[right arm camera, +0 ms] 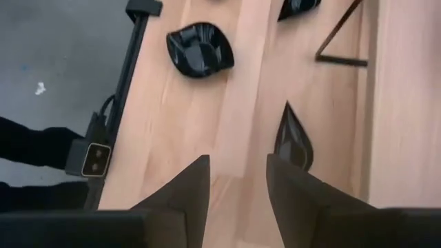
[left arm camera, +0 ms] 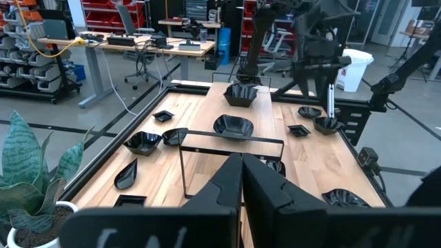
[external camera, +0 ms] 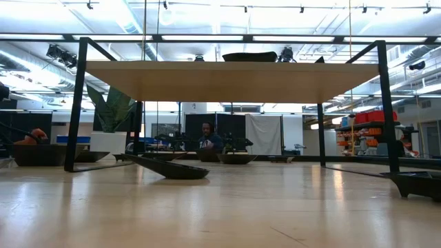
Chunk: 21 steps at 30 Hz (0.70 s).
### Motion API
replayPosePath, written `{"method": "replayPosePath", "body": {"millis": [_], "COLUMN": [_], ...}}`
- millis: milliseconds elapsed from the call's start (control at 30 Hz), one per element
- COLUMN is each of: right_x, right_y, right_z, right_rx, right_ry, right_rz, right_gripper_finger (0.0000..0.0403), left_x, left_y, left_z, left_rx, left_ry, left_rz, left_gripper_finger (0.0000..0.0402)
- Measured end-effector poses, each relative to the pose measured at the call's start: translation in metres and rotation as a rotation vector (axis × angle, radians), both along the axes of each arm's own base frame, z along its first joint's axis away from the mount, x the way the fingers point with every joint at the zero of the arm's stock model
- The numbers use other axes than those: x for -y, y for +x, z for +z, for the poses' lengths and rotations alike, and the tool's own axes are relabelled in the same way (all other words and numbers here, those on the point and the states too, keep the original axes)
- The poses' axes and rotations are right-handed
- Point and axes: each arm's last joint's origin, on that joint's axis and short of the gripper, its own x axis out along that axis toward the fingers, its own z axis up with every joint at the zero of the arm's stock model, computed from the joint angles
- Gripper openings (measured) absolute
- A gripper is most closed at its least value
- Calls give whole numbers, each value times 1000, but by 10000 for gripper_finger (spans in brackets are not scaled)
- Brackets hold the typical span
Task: Pick & Place Mini shaped plates
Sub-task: Stack the distorted square plate on top of the distorted square plate on the shelf
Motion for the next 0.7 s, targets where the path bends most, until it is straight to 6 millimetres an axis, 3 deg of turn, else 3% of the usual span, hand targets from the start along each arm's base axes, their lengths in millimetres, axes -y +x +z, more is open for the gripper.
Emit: {"method": "replayPosePath", "body": {"millis": [333, 700], "right_x": [10, 31], "right_y": [-36, -94], "right_z": [-10, -15], "right_rx": [-32, -59], "right_ry": [-4, -14], "right_rz": [-17, -16], "right_gripper_finger": [146, 146], "left_x": [0, 0], "left_y": [0, 0], "left_z": [0, 0], "left_rx": [0, 0], "left_ry": [0, 0], "left_rz": [0, 0], "left_gripper_finger": [18, 18]}}
